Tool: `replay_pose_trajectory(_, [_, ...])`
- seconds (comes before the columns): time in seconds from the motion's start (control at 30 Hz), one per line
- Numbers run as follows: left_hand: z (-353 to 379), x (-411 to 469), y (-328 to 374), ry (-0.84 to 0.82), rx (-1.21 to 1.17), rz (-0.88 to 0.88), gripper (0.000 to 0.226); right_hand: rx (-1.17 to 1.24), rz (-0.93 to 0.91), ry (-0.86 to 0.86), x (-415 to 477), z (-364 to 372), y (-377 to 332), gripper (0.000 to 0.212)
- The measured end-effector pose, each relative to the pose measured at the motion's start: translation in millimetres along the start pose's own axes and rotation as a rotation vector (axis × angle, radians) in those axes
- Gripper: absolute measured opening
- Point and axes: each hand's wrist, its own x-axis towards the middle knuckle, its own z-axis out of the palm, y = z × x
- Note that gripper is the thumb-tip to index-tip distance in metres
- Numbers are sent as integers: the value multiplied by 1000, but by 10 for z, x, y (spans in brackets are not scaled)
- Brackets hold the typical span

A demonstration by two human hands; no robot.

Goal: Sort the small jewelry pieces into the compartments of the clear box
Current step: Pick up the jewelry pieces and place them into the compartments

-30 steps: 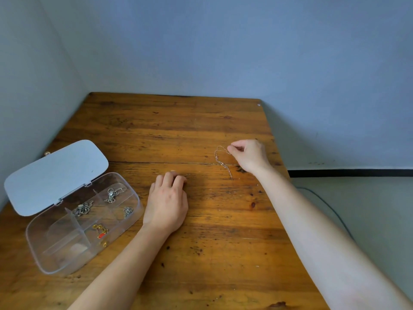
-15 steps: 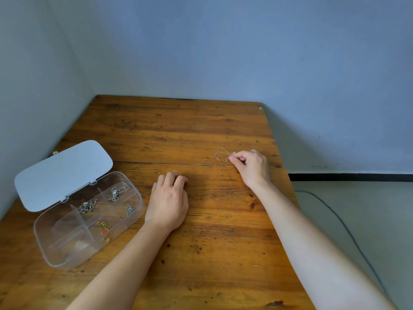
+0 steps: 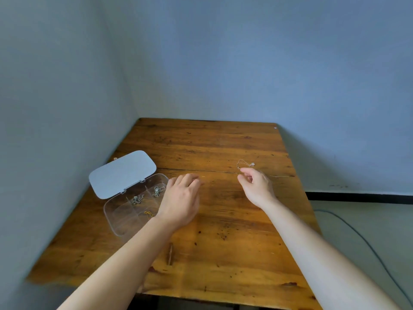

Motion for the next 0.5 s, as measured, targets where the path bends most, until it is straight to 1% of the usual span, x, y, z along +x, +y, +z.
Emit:
replay_pose_trajectory(0.07, [-130, -188, -162, 86, 34, -36, 31, 22, -25, -47, -113, 162, -168, 39])
replay_pose_trajectory(0.1, [-180, -282, -258, 114, 28, -92, 32, 40, -39, -68, -173, 257, -251, 40])
replay_pose_trajectory(0.2, [-279, -537, -577, 173, -28, -383, 40, 111, -90, -137, -371, 574, -472, 45])
replay_pose_trajectory(0.3, [-373, -723, -886, 220, -164, -712, 52, 156, -178, -244, -608, 891, -606, 65])
replay_pose_trajectory(0.33, [-408, -757, -984, 230, -203, -797, 54, 134, -223, -283, -678, 994, -637, 73])
replay_pose_trajectory(0.4, [-454, -791, -1158, 245, -238, -897, 57, 25, -313, -322, -781, 1185, -666, 83])
replay_pose_trajectory(0.43, [-466, -793, -1227, 251, -259, -921, 56, -36, -349, -309, -821, 1268, -665, 84])
replay_pose_trajectory(0.5, [-471, -768, -1355, 292, -356, -971, 51, -137, -419, -223, -871, 1386, -642, 81])
